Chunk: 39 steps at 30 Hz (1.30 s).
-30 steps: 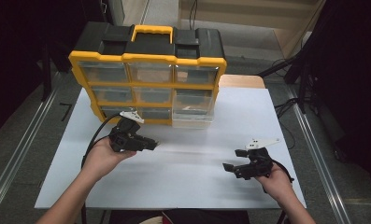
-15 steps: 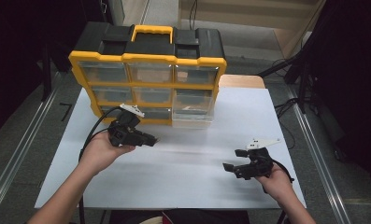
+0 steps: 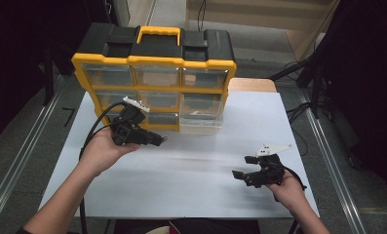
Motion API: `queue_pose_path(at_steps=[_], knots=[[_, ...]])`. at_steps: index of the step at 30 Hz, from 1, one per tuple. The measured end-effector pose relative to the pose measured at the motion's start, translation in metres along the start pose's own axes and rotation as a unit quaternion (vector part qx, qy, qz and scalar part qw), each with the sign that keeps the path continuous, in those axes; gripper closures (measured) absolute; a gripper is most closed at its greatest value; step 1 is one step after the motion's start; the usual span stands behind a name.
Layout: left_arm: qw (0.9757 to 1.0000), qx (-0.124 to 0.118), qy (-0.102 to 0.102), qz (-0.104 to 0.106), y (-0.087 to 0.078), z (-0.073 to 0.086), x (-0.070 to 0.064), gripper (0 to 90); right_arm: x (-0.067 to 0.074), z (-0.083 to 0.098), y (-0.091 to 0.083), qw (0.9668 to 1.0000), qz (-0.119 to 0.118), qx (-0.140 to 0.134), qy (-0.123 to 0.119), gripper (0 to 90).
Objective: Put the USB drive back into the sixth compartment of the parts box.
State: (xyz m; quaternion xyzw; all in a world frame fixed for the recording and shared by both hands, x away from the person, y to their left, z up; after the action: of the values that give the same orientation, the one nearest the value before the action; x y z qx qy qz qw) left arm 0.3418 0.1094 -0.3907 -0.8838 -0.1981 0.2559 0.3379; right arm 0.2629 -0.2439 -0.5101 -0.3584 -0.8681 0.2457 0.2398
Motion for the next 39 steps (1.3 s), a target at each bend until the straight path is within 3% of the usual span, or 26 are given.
queue_pose_path(at_steps=[14,30,34,39], knots=[[1.0000,-0.001,0.002,0.005,-0.010,-0.013,-0.005,80.0,0.001,0.000,0.000,1.0000,-0.003,0.000,-0.002,17.2],[0.9977,-0.014,0.062,0.021,-0.030,-0.056,-0.022,80.0,0.002,-0.001,0.000,1.0000,-0.005,-0.002,-0.003,17.2],[0.9964,-0.014,0.080,0.027,-0.029,-0.067,-0.023,80.0,0.002,-0.001,-0.001,1.0000,-0.006,-0.002,-0.004,17.2],[0.9930,-0.022,0.109,0.039,-0.028,-0.078,-0.026,80.0,0.002,-0.001,0.000,1.0000,-0.006,-0.002,-0.003,17.2]])
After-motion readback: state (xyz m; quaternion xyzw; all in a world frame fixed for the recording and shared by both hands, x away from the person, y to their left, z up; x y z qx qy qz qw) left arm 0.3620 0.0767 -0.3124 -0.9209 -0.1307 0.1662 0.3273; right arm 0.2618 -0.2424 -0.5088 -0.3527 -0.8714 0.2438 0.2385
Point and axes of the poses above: each handheld gripper's, and its own axes: y roughly forward along the jaws, z roughly out of its underside, x roughly to its left, the point moved 4 cm from there along y, roughly forward along the jaws, and after that the axes turned 8 degrees about -x, right-handed, at the moved point
